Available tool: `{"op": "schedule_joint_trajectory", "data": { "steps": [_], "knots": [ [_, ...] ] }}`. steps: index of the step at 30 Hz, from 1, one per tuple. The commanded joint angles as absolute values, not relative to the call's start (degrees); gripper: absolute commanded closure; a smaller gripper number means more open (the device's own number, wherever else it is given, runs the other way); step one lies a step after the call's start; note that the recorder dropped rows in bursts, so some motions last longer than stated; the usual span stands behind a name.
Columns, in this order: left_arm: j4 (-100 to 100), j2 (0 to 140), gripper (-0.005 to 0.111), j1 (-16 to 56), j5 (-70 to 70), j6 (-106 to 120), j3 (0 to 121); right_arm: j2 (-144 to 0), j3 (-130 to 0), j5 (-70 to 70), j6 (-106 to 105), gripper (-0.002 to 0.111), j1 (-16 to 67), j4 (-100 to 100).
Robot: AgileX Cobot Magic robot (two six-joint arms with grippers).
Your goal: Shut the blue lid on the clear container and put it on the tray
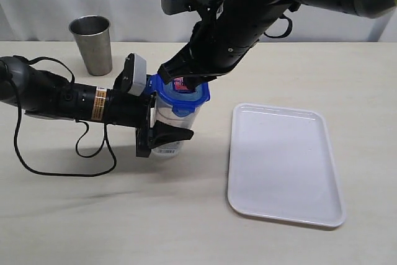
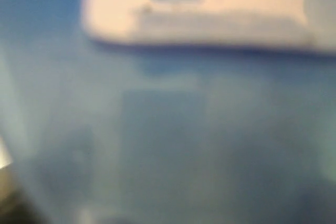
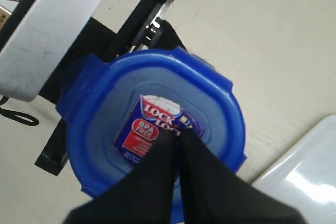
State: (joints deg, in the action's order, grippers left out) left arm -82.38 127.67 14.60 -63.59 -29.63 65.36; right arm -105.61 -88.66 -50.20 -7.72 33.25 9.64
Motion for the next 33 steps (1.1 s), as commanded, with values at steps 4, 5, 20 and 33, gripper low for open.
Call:
{"op": "schedule_joint_trajectory", "data": {
  "steps": [4,5,20,33],
  "knots": [
    [-78.32,126.92,0.068,14.64,-68.51,-29.85,65.38,-106.35,-88.62,-50.67,-8.15,0.104,33.17,9.46],
    [-78.32,126.92,0.059,14.64,-68.51,-29.85,65.38,-106.35,-88.62,-50.67,-8.15,0.104,33.17,9.46],
    [-78.59,126.92,0.041,14.64,-68.03,-28.54,65.38,-106.46,-89.39,-52.6,-5.01,0.104,33.17,2.75],
    [-77.39,126.92,0.041,14.64,-69.96,-28.54,65.38,-107.22,-89.19,-55.74,-1.72,0.104,33.17,-2.14]
  ]
}}
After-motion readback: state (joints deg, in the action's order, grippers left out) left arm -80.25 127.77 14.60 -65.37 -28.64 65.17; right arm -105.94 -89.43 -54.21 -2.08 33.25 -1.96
